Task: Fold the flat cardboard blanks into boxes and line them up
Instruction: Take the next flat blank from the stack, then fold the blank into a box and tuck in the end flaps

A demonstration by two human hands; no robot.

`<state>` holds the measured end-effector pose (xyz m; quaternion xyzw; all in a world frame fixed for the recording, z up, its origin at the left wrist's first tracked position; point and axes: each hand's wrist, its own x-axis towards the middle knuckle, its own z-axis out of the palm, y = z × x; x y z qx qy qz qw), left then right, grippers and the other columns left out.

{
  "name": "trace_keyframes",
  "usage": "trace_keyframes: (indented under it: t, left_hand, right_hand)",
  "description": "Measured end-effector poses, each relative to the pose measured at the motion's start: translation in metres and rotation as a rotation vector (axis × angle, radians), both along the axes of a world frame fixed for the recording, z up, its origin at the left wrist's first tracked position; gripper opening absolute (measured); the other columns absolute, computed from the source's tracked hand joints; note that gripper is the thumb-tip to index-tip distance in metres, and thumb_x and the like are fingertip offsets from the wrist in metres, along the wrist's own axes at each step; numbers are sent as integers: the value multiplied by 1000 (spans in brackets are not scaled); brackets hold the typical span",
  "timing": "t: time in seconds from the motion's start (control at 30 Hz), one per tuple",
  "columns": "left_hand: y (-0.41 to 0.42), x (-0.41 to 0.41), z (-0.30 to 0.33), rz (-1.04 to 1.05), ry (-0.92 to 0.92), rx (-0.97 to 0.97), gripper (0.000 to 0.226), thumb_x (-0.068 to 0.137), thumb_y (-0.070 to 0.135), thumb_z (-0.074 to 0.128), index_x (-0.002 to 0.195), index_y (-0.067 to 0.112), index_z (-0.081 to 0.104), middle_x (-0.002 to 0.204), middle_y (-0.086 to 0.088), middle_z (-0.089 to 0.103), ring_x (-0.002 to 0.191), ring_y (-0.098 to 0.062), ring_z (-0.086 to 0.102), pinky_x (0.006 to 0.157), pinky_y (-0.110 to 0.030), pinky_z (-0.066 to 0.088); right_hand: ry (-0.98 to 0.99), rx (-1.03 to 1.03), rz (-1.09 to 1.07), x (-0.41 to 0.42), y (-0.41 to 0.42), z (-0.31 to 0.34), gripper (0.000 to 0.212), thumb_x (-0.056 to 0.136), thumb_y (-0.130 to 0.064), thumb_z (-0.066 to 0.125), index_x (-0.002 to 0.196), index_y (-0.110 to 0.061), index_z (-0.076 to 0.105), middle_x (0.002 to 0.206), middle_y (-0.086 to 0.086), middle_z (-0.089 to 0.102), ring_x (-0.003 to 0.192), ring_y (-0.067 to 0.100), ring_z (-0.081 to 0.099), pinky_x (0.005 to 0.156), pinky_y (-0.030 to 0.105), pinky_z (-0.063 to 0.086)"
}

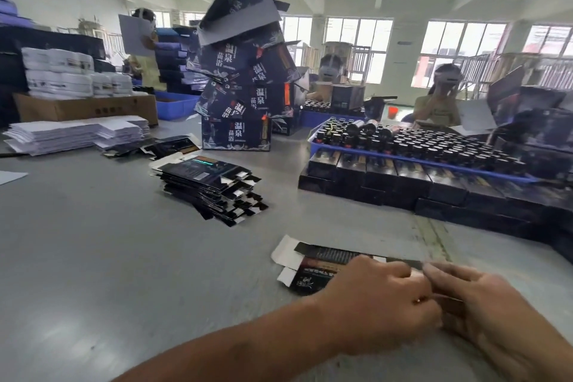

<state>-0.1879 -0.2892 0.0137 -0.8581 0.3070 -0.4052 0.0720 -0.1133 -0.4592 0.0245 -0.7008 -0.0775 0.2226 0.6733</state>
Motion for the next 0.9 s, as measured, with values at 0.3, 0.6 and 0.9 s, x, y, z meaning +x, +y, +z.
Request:
trace_keyframes:
  t: [0.3, 0.6, 0.9]
  left_hand:
    - [21, 13, -9, 263, 523, -136, 116, 72, 92, 45, 153, 38, -20, 167, 2, -17, 153, -19, -13, 117, -33, -15]
    - [34, 19, -9, 345, 614, -278, 131, 56, 103, 44, 154, 39, -15, 160, 11, 18, 144, -11, 17, 113, -23, 1]
    - [39, 13, 13, 365, 344, -306, 127, 55, 107, 29, 148, 22, 31, 138, 4, 52, 118, -18, 54, 104, -39, 41]
  right_hand:
    - [-64, 99, -81, 6, -8, -4, 23, 89, 1, 66, 112, -3, 69, 97, 20, 77, 82, 30, 76, 61, 37, 62]
    - [-136, 89, -29, 7, -20, 1, 14, 97, -24, 66, 102, -17, 76, 100, 11, 78, 85, 29, 76, 56, 30, 58]
    - [-396, 33, -37, -2, -28, 13, 11, 93, -23, 69, 103, -18, 68, 97, 1, 78, 88, 18, 76, 69, 27, 60]
